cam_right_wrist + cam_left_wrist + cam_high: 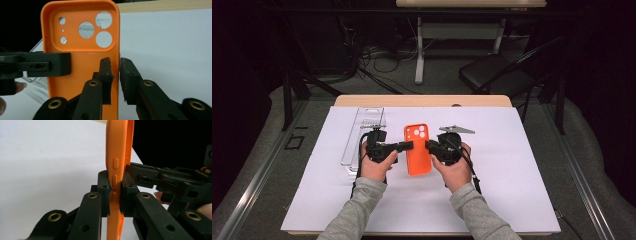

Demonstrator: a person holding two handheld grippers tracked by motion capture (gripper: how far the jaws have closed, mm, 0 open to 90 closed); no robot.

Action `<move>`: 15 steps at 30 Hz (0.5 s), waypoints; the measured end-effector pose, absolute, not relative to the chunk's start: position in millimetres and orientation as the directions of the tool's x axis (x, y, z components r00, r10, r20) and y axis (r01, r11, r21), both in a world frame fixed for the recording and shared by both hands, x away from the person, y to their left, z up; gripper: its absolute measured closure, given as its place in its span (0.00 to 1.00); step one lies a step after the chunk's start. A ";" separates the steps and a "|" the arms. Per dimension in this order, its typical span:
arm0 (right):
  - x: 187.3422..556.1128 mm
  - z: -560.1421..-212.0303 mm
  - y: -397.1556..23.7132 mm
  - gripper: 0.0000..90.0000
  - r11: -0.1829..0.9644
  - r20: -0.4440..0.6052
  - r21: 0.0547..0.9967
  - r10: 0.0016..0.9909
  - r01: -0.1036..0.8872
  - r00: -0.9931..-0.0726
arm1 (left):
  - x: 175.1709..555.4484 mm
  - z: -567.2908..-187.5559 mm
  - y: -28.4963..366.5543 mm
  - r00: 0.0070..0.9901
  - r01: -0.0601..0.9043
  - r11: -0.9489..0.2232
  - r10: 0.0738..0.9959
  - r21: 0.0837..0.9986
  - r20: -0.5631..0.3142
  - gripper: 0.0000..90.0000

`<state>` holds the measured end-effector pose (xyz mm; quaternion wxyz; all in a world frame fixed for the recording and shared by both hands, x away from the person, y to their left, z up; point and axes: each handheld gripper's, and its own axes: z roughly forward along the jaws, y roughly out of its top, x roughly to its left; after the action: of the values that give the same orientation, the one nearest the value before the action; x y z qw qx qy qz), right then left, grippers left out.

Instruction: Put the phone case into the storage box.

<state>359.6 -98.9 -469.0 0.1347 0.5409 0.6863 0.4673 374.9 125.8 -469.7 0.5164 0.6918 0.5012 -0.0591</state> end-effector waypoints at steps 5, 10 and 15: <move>356.3 -465.3 -101.0 0.81 -0.011 0.324 0.795 0.853 0.607 -0.409 | 375.1 -469.2 127.7 0.489 0.751 0.043 0.635 0.659 -0.599 0.90; 355.4 -463.4 -103.9 0.72 0.014 0.316 0.800 0.839 0.599 -0.442 | 375.9 -468.8 130.2 0.489 0.746 0.052 0.635 0.664 -0.599 0.90; 355.0 -462.7 -108.0 0.65 0.040 0.310 0.800 0.826 0.598 -0.471 | 376.3 -468.0 132.2 0.493 0.736 0.060 0.636 0.674 -0.594 0.90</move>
<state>355.0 -108.0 -462.7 0.1189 0.5005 0.7114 0.4789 376.3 132.2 -468.0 0.5278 0.6840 0.5013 -0.0474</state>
